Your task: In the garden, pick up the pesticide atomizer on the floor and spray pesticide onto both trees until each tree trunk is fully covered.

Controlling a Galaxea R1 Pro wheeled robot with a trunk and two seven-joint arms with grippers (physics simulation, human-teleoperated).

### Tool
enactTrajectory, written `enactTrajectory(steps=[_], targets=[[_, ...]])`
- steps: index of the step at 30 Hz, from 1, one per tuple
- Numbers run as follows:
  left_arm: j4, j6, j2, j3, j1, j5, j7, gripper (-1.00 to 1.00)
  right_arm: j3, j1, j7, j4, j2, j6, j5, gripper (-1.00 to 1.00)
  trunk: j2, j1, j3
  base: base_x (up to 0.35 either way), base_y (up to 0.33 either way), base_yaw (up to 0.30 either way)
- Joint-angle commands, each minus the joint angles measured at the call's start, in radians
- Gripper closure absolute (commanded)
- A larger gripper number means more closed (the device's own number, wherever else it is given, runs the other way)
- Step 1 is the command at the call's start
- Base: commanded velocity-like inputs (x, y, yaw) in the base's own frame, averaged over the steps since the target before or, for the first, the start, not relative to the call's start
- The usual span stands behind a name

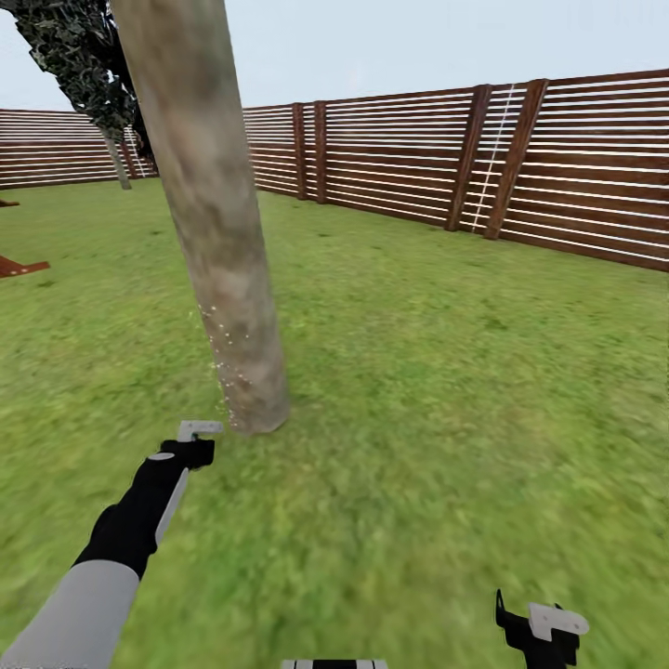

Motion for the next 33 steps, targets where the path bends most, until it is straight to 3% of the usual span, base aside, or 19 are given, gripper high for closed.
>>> enactTrajectory(steps=[1,17,21,33], targets=[[0.021,-0.001,0.001,0.001,0.0,0.0,-0.002,1.0,0.0,0.0,0.0,0.0,0.001,0.0,0.0,-1.0,0.0,0.0,0.0,0.07,-0.272,0.012],[0.092,-0.005,-0.012,0.008,-0.002,0.0,0.005,1.0,0.0,0.0,0.0,0.0,0.002,0.0,0.001,-1.0,0.0,0.0,0.0,0.105,-0.272,0.247],[0.109,-0.007,-0.012,0.059,-0.002,0.0,0.005,1.0,0.0,0.0,0.0,0.0,0.002,0.0,0.0,-1.0,0.0,0.0,0.0,0.108,-0.272,0.263],[0.111,-0.007,-0.014,0.065,-0.002,0.0,0.006,1.0,0.0,0.0,0.0,0.0,0.002,0.0,0.001,-1.0,0.0,0.0,0.0,0.05,-0.272,0.023]])
